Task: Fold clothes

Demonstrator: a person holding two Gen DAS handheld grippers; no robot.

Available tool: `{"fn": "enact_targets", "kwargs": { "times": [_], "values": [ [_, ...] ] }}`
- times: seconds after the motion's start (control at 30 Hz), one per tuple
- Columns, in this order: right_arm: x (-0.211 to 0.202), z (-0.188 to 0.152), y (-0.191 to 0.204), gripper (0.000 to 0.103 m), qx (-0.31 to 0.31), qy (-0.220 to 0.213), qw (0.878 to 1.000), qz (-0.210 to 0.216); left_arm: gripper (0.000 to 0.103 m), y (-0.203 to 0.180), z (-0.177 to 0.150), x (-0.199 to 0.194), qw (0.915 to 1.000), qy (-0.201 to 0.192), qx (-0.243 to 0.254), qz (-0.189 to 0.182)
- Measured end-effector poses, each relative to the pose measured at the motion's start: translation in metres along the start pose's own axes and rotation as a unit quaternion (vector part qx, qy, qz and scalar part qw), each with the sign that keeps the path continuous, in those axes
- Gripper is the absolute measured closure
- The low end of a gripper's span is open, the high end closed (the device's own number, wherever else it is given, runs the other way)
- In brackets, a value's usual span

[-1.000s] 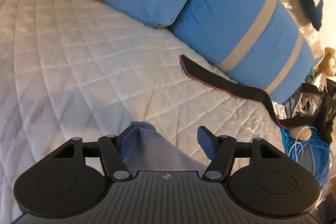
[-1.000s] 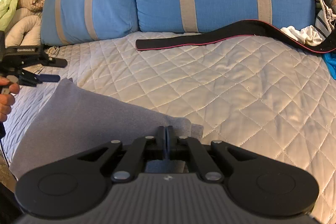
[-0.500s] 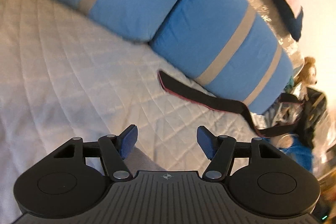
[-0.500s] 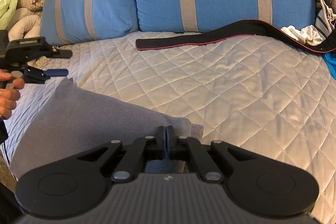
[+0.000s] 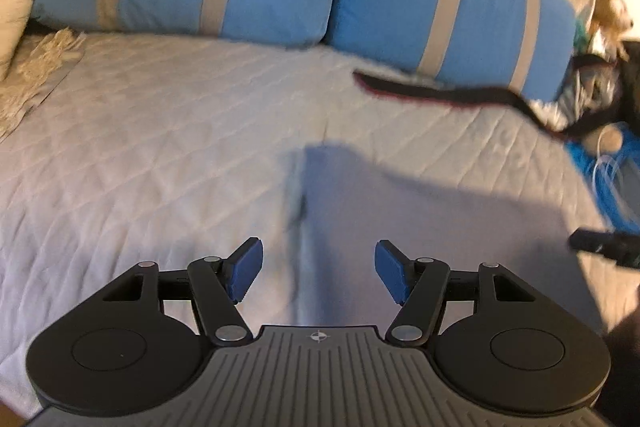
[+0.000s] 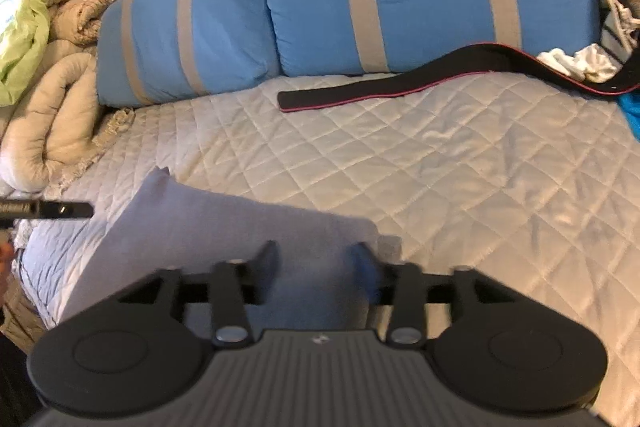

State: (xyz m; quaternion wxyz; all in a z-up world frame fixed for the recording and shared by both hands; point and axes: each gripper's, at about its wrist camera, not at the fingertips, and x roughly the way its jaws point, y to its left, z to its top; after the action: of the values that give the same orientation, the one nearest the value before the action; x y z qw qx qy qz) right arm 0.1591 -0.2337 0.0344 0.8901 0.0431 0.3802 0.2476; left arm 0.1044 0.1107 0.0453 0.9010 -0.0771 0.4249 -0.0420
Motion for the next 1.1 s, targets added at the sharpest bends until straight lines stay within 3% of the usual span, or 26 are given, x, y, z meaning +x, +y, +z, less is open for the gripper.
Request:
{"fn": "enact_targets", "kwargs": {
  "times": [0.17, 0.3, 0.37, 0.77, 0.9, 0.97, 1.1],
  "values": [
    [-0.027, -0.010, 0.011, 0.033, -0.007, 0.053, 0.999, -0.004, 0.043, -0.012, -0.027, -0.004, 0.9976, 0.057, 0.036, 0.014],
    [-0.026, -0.024, 0.015, 0.033, -0.031, 0.102, 0.994, -0.035, 0.042, -0.019, -0.042, 0.008, 0.9927, 0.092, 0.069, 0.036],
    [-0.019, -0.031, 0.015, 0.033, -0.044, 0.120, 0.990, -0.058, 0.042, -0.017, -0.044, 0.012, 0.9926, 0.097, 0.063, 0.036],
    [-0.018, -0.030, 0.008, 0.023, -0.061, 0.178, 0.978, -0.093, 0.042, -0.009, -0.040, 0.008, 0.9951, 0.095, 0.026, 0.007],
    [-0.021, -0.016, 0.002, 0.019, -0.027, 0.167, 0.983, -0.070, 0.042, -0.001, -0.030, 0.003, 0.9964, 0.070, -0.006, -0.048],
    [-0.021, -0.005, -0.006, 0.012, -0.001, 0.150, 0.988, -0.046, 0.042, 0.005, -0.023, 0.005, 0.9941, 0.065, -0.024, -0.084],
    [0.000, 0.014, -0.039, 0.010, 0.088, 0.156, 0.984, 0.018, 0.041, 0.026, -0.010, 0.027, 0.9882, 0.085, -0.067, -0.108]
  ]
}}
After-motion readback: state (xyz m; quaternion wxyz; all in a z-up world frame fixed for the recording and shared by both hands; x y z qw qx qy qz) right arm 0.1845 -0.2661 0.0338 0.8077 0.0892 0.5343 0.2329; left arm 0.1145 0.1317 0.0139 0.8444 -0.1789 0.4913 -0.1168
